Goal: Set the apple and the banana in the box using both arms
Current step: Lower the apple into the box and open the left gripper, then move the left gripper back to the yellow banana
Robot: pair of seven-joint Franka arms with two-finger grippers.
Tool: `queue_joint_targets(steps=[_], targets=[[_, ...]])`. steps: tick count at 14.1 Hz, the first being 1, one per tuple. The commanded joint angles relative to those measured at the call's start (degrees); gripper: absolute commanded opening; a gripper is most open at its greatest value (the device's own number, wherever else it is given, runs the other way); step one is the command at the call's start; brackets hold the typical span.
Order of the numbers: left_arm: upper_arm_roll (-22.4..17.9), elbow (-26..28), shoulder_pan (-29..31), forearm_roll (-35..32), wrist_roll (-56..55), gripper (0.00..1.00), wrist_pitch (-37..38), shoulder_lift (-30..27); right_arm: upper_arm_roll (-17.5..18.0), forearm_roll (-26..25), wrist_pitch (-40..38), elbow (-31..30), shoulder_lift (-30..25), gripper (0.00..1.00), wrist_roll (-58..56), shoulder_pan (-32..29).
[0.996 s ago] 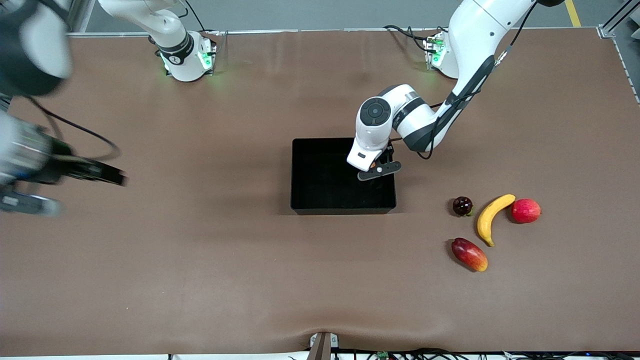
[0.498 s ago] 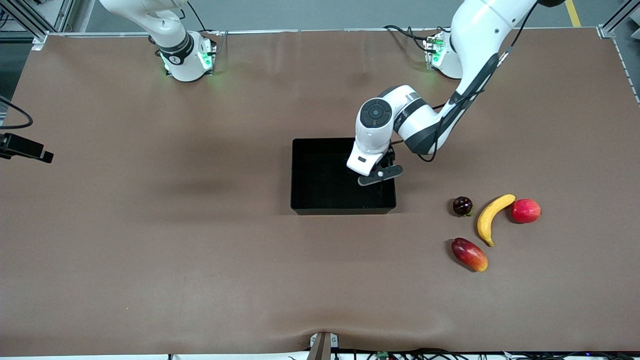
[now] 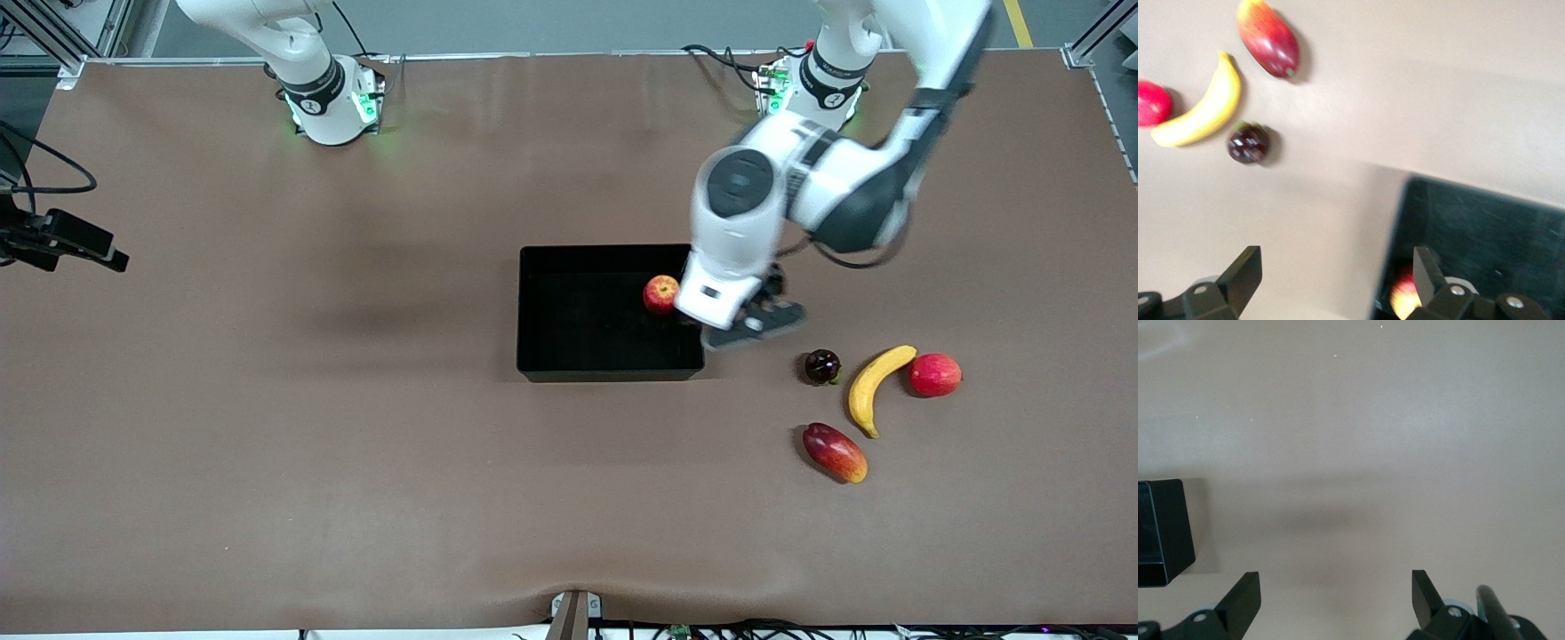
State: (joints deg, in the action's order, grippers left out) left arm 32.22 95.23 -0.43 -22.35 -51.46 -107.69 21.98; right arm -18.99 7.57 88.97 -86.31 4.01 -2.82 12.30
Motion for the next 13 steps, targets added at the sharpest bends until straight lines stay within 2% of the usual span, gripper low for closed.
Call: queue_joint_targets(steps=[1,4,5,8,10,13], targets=[[0.3,-0.14,6.2,1.17,9.94,1.0,0.81,0.17,0.27,-1.24,0.32,-1.58,-1.81,1.0,0.18,0.09],[0.22,1.53,13.58,0.29,19.09,1.0,-0.41,2.44,0.35,-1.68,-0.2,-0.36,-1.55,1.0,0.09,0.7],[0.22,1.8,15.09,0.29,21.29,1.0,-1.55,3.33,1.49,-2.38,-0.29,0.0,-1.38,1.0,0.18,-0.16],[0.22,3.46,19.75,0.11,28.21,1.0,-6.9,5.96,13.68,-3.26,-0.38,-0.18,-1.46,1.0,-0.08,-12.62],[0.22,3.38,22.21,0.11,38.4,1.0,-8.15,8.68,14.33,-3.27,-1.08,-0.35,-1.72,1.0,0.09,-13.44],[-0.05,3.56,22.84,-1.98,47.47,1.0,-9.03,10.28,14.24,-3.26,-1.08,-1.75,-2.86,1.0,0.0,-13.09]])
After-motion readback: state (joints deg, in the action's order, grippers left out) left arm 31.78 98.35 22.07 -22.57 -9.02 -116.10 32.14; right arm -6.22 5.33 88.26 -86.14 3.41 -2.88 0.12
